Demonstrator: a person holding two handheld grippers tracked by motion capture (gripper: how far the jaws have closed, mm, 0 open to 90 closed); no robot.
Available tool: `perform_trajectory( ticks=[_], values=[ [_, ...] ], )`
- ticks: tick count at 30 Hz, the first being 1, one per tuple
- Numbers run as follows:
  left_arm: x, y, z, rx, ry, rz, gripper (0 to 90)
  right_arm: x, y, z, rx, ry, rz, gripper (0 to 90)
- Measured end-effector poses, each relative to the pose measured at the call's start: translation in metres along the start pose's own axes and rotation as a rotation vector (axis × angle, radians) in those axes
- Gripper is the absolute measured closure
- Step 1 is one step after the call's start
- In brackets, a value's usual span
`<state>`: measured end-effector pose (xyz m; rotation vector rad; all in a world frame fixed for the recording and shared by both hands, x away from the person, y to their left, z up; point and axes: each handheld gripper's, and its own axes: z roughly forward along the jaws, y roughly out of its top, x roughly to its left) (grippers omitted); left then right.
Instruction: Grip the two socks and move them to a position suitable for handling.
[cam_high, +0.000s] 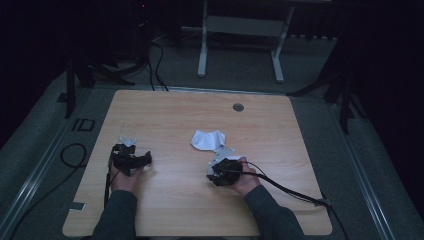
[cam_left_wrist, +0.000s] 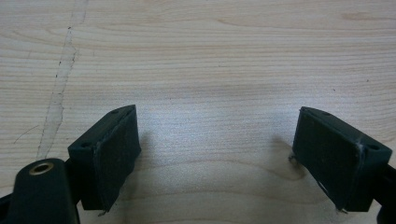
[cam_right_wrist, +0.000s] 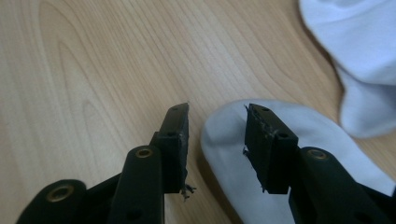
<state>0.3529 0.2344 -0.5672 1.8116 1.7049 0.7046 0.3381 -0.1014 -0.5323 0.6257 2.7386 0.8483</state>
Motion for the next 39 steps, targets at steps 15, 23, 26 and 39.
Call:
perform_trajectory(
  ticks=[15,23,26,39],
  values=[
    [0.000,0.000,0.000,-0.001,-0.001,-0.001,14.9,-0.014,0.005,-0.026,-0.065,-0.069,0.066,88.1],
    [0.000,0.000,0.000,0.000,-0.001,-0.001,14.9,-0.033,0.005,-0.063,-0.119,-0.148,0.092,88.4],
    [0.000,0.000,0.000,-0.001,-0.002,-0.001,14.8,-0.047,-0.005,-0.085,-0.143,-0.191,0.120,88.4],
    [0.000,0.000,0.000,-0.001,-0.002,-0.001,14.9,-0.086,-0.056,-0.127,-0.115,-0.358,0.236,88.4]
  ],
)
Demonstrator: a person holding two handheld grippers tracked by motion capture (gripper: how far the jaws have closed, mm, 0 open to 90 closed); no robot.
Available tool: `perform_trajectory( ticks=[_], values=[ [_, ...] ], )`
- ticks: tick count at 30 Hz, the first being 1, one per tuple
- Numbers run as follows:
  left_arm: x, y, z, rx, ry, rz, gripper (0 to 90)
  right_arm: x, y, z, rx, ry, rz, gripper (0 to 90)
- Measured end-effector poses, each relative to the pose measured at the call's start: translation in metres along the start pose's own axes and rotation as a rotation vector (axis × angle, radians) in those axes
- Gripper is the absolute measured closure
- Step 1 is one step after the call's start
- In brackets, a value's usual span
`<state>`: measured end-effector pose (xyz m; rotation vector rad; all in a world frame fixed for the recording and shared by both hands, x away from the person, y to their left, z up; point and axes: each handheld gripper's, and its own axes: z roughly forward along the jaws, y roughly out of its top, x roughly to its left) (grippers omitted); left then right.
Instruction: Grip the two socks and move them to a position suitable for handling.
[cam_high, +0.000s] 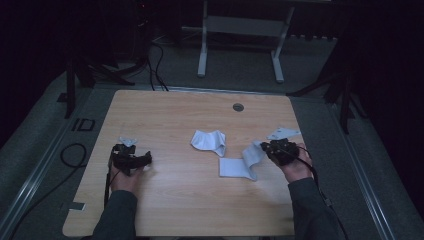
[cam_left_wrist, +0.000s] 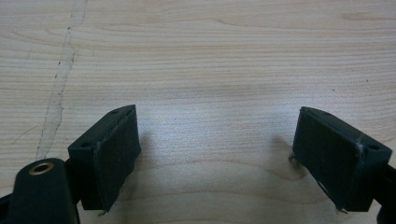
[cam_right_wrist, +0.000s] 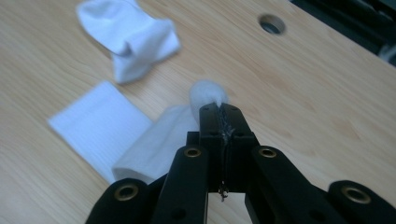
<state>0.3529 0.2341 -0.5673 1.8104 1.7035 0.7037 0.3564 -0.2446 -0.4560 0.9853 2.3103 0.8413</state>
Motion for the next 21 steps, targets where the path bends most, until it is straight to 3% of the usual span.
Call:
perform_trajectory(
  ticks=[5,7,9,11,19,21],
  values=[
    [0.000,0.000,0.000,0.001,0.000,0.000,14.9,-0.016,-0.015,0.000,0.039,-0.036,0.034,88.2],
    [0.000,0.000,0.000,0.001,0.000,-0.001,14.8,-0.018,-0.019,0.002,0.081,-0.086,0.011,85.1],
    [0.000,0.000,0.000,0.000,0.000,-0.001,14.8,-0.018,-0.022,0.002,0.087,-0.106,-0.001,76.7],
    [0.000,0.000,0.000,0.000,0.000,-0.001,14.9,-0.017,-0.021,0.001,0.084,-0.117,-0.004,74.5],
    [0.000,0.000,0.000,0.000,0.000,-0.001,14.8,-0.007,-0.020,0.006,0.085,-0.082,-0.021,75.3],
    [0.000,0.000,0.000,0.000,0.000,-0.001,14.9,0.001,-0.025,0.017,0.119,-0.053,-0.044,78.0]
  ],
)
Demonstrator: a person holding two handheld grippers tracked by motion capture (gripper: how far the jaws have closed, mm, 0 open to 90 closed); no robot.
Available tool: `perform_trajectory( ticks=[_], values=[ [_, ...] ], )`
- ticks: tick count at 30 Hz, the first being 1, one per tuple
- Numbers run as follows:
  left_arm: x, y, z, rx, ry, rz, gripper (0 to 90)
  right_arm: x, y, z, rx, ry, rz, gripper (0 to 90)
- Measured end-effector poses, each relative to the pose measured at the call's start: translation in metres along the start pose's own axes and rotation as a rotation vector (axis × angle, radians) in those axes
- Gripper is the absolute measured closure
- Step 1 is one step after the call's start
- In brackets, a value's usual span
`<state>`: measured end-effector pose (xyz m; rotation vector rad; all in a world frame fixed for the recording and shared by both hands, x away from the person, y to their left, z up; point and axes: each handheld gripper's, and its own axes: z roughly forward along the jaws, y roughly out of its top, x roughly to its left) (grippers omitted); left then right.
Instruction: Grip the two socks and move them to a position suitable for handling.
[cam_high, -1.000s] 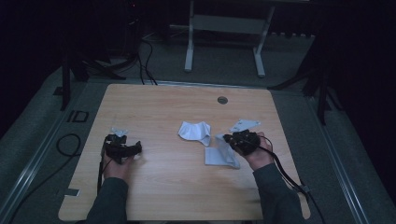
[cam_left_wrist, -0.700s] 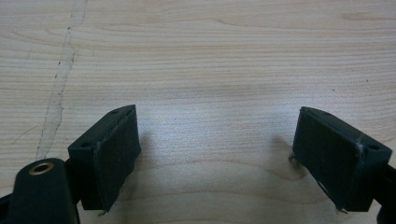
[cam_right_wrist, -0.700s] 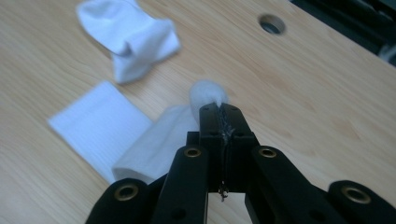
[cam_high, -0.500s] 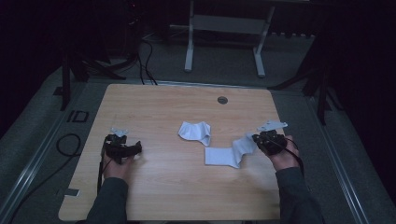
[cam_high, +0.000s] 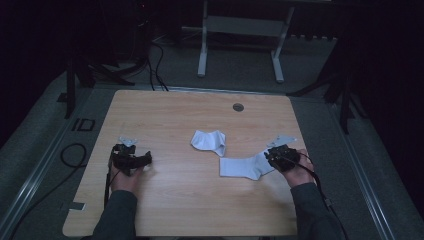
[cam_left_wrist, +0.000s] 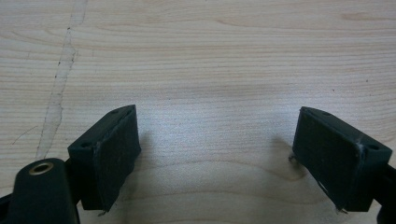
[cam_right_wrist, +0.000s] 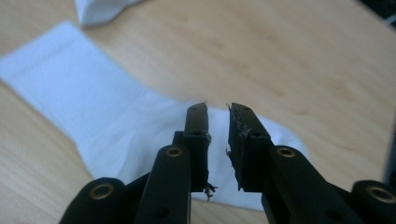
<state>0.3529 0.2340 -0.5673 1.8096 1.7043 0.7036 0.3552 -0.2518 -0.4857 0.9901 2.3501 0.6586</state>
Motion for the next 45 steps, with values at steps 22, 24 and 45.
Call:
perform_trajectory(
  ticks=[22,24,45],
  values=[
    [0.000,0.000,0.000,-0.002,0.000,-0.001,14.8,0.041,-0.021,0.041,0.092,0.149,-0.042,77.9],
    [0.000,0.000,0.000,-0.002,0.000,0.000,14.8,0.046,-0.020,0.041,0.088,0.157,-0.056,78.7],
    [0.000,0.000,0.000,-0.002,0.000,0.000,14.9,0.111,0.025,0.058,0.009,0.371,-0.218,80.9]
  ],
)
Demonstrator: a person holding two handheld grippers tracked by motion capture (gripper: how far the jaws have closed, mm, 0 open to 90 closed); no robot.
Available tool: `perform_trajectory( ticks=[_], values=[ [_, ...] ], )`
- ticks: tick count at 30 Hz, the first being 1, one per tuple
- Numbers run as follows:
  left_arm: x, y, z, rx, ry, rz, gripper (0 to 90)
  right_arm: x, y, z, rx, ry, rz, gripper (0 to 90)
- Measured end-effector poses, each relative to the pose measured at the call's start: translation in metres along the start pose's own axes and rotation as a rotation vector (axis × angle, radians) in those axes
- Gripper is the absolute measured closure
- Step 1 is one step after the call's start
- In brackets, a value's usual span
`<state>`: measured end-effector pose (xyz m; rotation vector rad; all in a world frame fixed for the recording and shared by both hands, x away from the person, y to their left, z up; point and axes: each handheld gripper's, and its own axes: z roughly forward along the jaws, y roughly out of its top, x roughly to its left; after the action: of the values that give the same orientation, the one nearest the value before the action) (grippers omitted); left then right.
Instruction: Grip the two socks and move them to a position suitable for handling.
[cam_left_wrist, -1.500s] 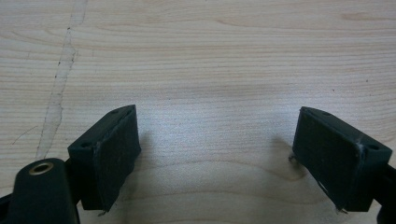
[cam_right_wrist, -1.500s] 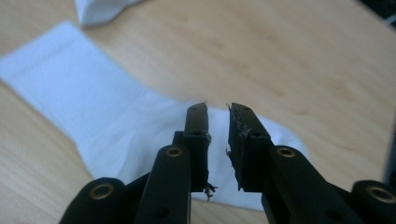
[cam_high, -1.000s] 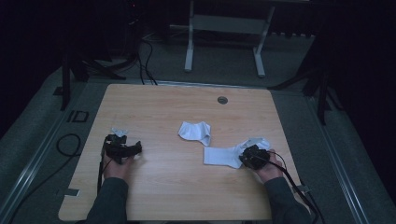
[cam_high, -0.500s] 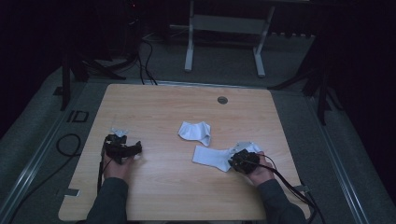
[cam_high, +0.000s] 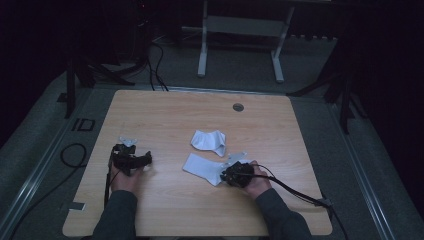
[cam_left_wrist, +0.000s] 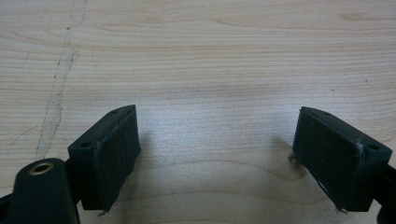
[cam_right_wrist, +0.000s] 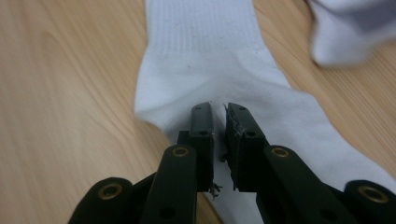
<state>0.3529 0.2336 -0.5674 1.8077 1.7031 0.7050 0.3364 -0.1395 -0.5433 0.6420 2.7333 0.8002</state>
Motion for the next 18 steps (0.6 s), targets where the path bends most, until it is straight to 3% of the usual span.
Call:
perform_trajectory(
  ticks=[6,10,14,15,18],
  values=[
    [0.000,0.000,0.000,0.000,-0.001,0.001,14.8,0.013,0.016,0.010,-0.010,0.040,-0.037,80.4],
    [0.000,0.000,0.000,0.000,-0.002,0.002,14.8,0.011,0.022,0.006,-0.001,0.033,-0.060,78.6],
    [0.000,0.000,0.000,0.000,-0.002,0.003,14.9,-0.001,0.030,-0.005,-0.030,-0.031,-0.048,82.2],
    [0.000,0.000,0.000,0.000,-0.002,0.003,14.8,-0.014,0.036,-0.014,-0.061,-0.073,-0.016,89.5],
    [0.000,0.000,0.000,-0.001,-0.003,0.004,14.9,-0.032,0.044,-0.020,-0.069,-0.133,0.020,90.0]
  ],
)
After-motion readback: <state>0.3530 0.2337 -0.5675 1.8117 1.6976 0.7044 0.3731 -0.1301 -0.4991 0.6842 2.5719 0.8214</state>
